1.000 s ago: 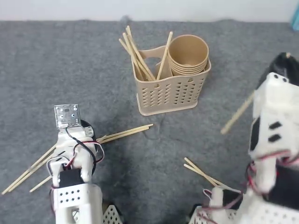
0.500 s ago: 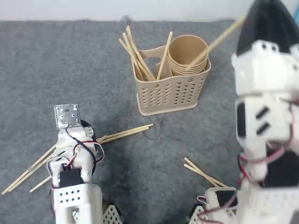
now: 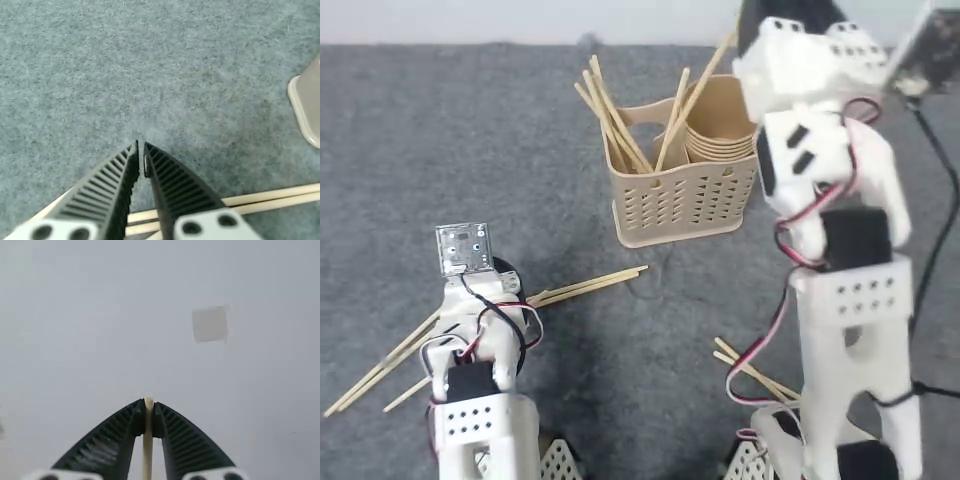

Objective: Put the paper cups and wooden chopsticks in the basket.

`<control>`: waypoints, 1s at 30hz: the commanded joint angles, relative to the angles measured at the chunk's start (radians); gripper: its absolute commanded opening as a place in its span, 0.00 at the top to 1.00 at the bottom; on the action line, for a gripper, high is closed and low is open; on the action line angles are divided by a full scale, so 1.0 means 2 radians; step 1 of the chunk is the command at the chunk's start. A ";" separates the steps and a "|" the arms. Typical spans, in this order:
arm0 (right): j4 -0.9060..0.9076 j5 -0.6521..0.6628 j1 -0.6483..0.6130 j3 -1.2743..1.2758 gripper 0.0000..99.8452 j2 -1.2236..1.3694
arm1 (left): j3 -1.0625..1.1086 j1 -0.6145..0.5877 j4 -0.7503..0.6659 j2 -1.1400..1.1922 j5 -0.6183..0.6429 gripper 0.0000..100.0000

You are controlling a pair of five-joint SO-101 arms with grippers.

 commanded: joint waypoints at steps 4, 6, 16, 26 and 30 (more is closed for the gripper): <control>0.002 -0.005 -0.025 0.031 0.99 0.014 | -0.004 0.003 -0.015 -0.008 -0.005 0.99; 0.000 -0.005 -0.031 0.070 0.99 0.014 | -0.004 0.003 -0.015 -0.008 -0.005 0.99; -0.001 -0.003 -0.079 0.224 0.99 0.013 | -0.004 0.003 -0.015 -0.008 -0.005 0.99; 0.007 0.039 -0.103 0.236 0.83 -0.007 | -0.004 0.003 -0.015 -0.008 -0.005 0.99; 0.076 0.040 -0.103 0.186 0.83 -0.063 | -0.004 0.003 -0.015 -0.008 -0.005 0.99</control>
